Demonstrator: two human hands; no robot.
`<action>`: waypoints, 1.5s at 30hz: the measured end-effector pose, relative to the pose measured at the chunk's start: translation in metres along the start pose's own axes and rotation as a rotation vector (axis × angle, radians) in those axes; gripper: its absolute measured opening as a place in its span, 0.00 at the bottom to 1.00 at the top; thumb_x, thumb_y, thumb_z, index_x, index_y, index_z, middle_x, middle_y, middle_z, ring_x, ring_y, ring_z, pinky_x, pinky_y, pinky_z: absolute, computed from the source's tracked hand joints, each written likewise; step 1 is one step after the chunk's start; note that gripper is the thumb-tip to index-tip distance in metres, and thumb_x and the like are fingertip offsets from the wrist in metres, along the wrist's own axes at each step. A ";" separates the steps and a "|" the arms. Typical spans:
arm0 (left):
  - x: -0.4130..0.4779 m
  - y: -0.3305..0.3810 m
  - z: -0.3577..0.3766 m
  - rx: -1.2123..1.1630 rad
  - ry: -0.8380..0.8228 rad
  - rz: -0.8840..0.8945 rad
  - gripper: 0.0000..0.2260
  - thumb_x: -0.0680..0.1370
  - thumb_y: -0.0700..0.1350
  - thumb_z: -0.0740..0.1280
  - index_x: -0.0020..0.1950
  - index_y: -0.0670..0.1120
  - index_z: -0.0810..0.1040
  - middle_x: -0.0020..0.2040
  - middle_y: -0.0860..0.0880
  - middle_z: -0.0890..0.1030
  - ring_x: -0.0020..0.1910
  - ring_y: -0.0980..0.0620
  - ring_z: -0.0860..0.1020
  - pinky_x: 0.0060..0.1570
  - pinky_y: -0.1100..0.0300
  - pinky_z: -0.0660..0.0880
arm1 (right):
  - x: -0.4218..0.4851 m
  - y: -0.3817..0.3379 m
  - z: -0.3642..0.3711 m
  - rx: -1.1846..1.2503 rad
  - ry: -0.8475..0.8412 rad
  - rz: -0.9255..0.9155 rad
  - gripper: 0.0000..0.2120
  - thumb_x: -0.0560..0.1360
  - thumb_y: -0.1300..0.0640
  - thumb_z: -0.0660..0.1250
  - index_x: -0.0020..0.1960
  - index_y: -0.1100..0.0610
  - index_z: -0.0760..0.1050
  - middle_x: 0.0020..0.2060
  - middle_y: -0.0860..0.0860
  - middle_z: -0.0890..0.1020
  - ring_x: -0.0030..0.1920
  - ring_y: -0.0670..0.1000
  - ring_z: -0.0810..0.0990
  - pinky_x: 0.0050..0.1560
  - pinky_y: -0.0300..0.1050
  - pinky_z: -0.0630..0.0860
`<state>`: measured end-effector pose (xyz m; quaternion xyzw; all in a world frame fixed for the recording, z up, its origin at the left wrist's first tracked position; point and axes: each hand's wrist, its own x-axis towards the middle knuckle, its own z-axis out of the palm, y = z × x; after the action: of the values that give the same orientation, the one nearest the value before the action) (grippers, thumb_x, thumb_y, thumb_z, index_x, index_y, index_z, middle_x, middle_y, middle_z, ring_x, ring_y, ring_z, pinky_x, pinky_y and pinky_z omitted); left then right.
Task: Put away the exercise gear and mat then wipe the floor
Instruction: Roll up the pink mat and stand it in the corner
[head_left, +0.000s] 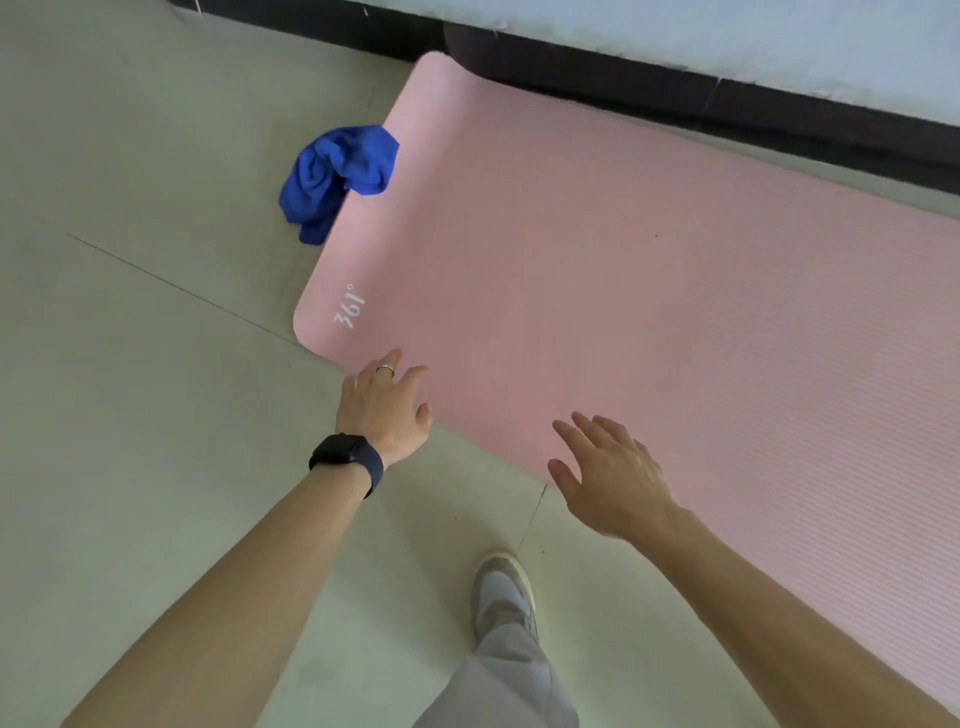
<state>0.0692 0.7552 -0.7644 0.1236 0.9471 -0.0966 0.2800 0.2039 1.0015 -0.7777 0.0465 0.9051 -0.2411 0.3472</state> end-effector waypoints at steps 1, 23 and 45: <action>0.017 -0.012 0.009 0.025 0.016 -0.027 0.24 0.79 0.52 0.63 0.75 0.54 0.66 0.80 0.44 0.59 0.77 0.41 0.59 0.71 0.44 0.62 | 0.021 -0.001 0.009 -0.013 -0.008 -0.011 0.28 0.83 0.40 0.50 0.80 0.45 0.51 0.81 0.47 0.53 0.80 0.53 0.49 0.78 0.54 0.53; 0.230 -0.133 0.031 -0.169 0.361 -0.483 0.38 0.75 0.51 0.69 0.79 0.44 0.53 0.74 0.41 0.66 0.70 0.41 0.66 0.62 0.46 0.67 | 0.224 -0.016 0.044 -0.317 0.036 -0.102 0.38 0.78 0.32 0.54 0.79 0.38 0.36 0.79 0.43 0.34 0.79 0.54 0.35 0.78 0.61 0.47; 0.161 -0.053 0.089 -0.079 0.502 -0.090 0.29 0.71 0.53 0.72 0.69 0.56 0.66 0.74 0.42 0.64 0.58 0.41 0.72 0.48 0.49 0.71 | 0.261 -0.111 -0.039 0.683 0.349 0.044 0.34 0.79 0.38 0.61 0.80 0.44 0.51 0.75 0.52 0.67 0.70 0.57 0.72 0.65 0.54 0.73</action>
<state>-0.0318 0.7118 -0.9209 0.0906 0.9945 -0.0382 0.0361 -0.0448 0.9002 -0.8779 0.2195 0.8167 -0.5098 0.1577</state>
